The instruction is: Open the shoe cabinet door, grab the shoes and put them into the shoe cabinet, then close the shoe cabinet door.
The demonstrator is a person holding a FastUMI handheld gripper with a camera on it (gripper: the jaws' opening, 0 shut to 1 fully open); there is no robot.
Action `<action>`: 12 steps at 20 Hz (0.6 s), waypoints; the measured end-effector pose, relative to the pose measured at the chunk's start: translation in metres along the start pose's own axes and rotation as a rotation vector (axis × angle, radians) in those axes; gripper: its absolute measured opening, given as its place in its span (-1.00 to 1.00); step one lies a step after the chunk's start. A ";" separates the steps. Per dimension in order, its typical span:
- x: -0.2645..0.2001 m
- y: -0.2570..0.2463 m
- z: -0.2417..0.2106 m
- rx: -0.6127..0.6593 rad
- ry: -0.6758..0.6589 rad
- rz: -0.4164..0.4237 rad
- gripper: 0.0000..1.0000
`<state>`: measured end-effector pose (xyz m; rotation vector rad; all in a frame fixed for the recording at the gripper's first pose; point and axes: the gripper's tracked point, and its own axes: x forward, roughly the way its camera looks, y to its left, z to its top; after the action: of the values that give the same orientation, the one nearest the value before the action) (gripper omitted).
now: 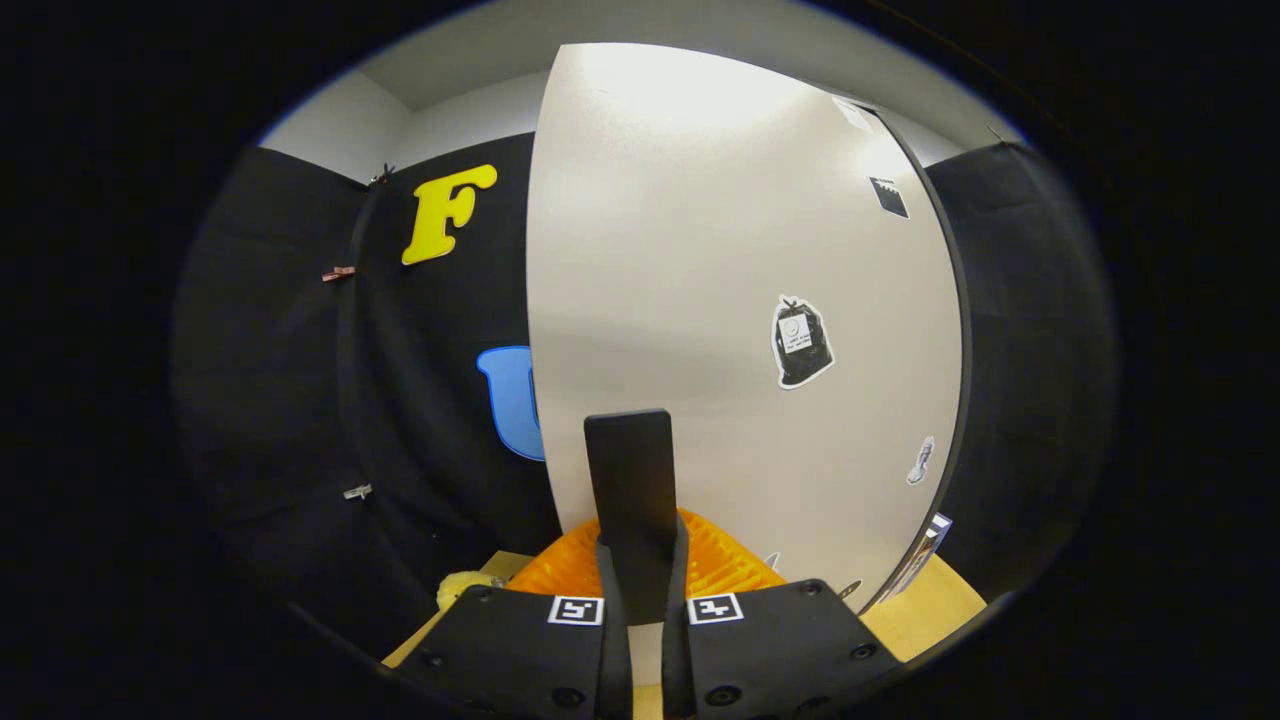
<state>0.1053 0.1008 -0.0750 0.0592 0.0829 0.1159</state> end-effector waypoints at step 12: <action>-0.086 -0.044 0.009 0.019 -0.007 0.033 -0.69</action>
<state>0.0263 0.0469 -0.0617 0.0799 0.0765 0.1477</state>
